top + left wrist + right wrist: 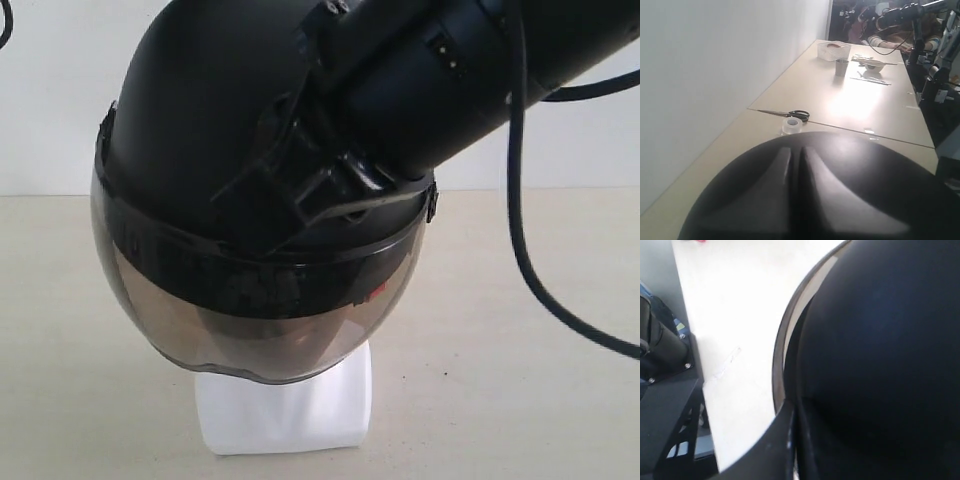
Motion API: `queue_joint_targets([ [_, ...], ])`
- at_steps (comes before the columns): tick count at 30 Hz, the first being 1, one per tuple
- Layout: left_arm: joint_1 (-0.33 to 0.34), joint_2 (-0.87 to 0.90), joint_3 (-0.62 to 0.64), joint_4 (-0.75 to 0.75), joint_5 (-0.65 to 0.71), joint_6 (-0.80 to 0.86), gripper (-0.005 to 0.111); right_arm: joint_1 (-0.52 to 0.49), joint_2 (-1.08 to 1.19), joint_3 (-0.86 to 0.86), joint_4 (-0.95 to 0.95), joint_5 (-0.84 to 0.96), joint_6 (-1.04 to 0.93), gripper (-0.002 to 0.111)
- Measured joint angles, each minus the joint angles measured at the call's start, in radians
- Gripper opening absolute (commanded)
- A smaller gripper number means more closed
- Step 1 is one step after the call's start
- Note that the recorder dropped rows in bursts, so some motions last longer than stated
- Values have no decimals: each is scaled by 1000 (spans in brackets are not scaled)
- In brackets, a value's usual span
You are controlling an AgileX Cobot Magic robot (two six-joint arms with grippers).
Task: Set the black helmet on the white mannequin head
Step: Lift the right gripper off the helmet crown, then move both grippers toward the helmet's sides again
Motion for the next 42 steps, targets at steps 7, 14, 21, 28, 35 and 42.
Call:
queue_joint_targets([
  [7,24,-4,0,9,-8,-3,4,0,-91,0,-195,-102,140,0],
  [14,96,-64,10,28,-33,-30,4,-8,-149,1,-619,-121,436,0],
  [21,163,-175,164,28,-9,-19,4,-23,-197,10,-876,-36,622,0],
  [28,164,-274,345,34,4,0,4,-261,-223,187,-760,-174,658,0],
  [35,166,-313,406,27,30,0,4,-492,-219,368,-234,-330,273,0],
  [42,168,-317,440,17,41,3,4,-549,-198,405,235,-302,-155,0],
])
